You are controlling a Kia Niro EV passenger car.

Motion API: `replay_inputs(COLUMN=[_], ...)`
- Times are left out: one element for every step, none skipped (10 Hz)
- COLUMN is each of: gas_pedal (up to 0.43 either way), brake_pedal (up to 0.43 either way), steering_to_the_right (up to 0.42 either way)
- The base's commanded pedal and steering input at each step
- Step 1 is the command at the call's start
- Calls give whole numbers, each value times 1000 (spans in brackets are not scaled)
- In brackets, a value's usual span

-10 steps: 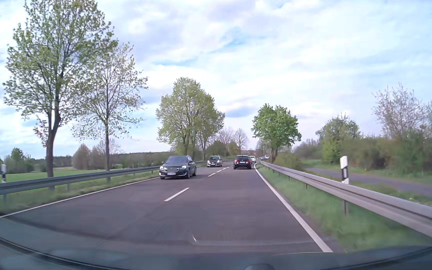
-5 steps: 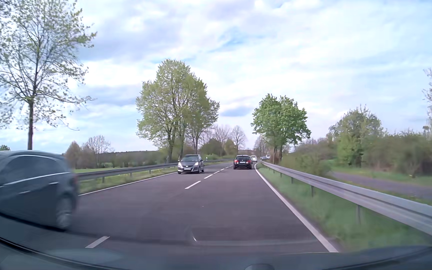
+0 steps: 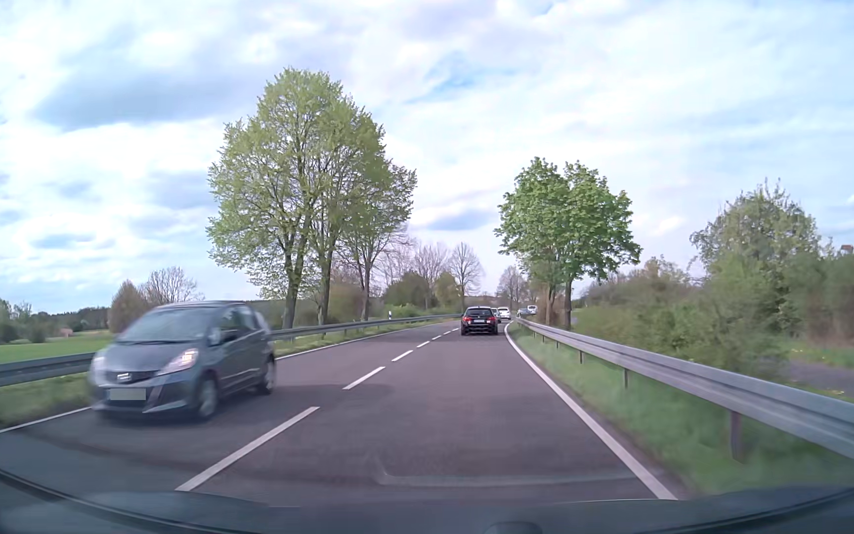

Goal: Follow the waypoints while adhering to traffic rules and regulations

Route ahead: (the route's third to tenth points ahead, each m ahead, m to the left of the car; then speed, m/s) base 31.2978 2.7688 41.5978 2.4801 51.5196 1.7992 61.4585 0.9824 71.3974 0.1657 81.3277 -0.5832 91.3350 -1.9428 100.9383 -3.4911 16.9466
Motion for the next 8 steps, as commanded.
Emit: replay_inputs(gas_pedal=[0,0,0,0,0,0,0,0], brake_pedal=[0,0,0,0,0,0,0,0], steering_to_the_right=[1,1,1,2,3,3,3,3])
